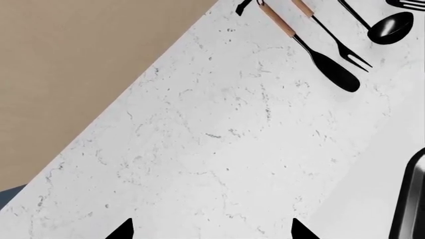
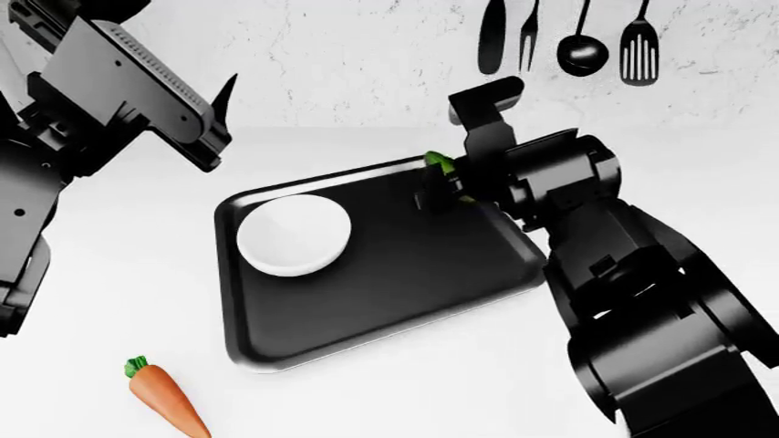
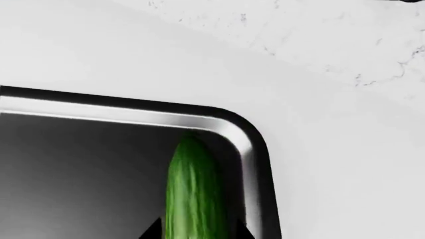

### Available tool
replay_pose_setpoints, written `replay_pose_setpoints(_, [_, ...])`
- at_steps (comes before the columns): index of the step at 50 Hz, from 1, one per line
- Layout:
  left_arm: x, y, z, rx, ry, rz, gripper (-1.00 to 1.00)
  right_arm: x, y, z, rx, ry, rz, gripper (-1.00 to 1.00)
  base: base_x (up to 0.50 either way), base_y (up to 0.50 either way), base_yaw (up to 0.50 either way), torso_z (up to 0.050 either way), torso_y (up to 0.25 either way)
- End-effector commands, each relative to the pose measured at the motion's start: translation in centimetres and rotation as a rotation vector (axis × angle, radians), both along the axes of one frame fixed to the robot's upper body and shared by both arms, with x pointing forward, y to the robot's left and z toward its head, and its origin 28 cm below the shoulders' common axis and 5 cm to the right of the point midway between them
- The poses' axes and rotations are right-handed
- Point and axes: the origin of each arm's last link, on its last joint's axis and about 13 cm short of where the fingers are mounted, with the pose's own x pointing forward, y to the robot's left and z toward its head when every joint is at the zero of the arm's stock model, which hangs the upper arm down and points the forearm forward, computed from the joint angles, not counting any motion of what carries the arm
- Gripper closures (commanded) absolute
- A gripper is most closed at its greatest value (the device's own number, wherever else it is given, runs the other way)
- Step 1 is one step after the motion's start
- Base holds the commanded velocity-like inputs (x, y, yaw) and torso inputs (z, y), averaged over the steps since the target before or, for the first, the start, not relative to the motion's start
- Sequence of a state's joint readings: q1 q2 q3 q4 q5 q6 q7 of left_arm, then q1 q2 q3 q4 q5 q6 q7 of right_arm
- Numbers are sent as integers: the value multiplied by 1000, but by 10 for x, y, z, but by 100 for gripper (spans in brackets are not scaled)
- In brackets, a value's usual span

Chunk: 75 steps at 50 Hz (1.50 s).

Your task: Place the two vegetables and bowl onto the tray for setting up a vegetable dip station.

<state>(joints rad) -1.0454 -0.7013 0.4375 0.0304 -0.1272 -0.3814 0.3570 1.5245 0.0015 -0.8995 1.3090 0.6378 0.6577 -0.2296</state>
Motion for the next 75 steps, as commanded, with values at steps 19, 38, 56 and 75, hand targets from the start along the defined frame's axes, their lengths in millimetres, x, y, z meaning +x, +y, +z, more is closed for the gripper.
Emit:
replay_pose_setpoints(19, [-1, 1, -1, -5, -1, 4, -100, -4, 1, -16, -7, 65, 14, 100, 0, 0, 0, 0, 0])
replay_pose_setpoints(38, [-2, 0, -1, -7, -2, 3, -100, -4, 1, -20, -5, 68, 6, -100, 0, 0, 0, 0, 0])
replay_pose_setpoints(56, [0, -1, -3, -8, 3, -6, -100, -17, -22, 74, 40, -153, 12, -100, 0, 0, 0, 0, 0])
replay_pose_setpoints(75, [14, -5, 32, 26, -62, -26, -100, -186, -29, 106, -200, -58, 197, -100, 0, 0, 0, 0, 0])
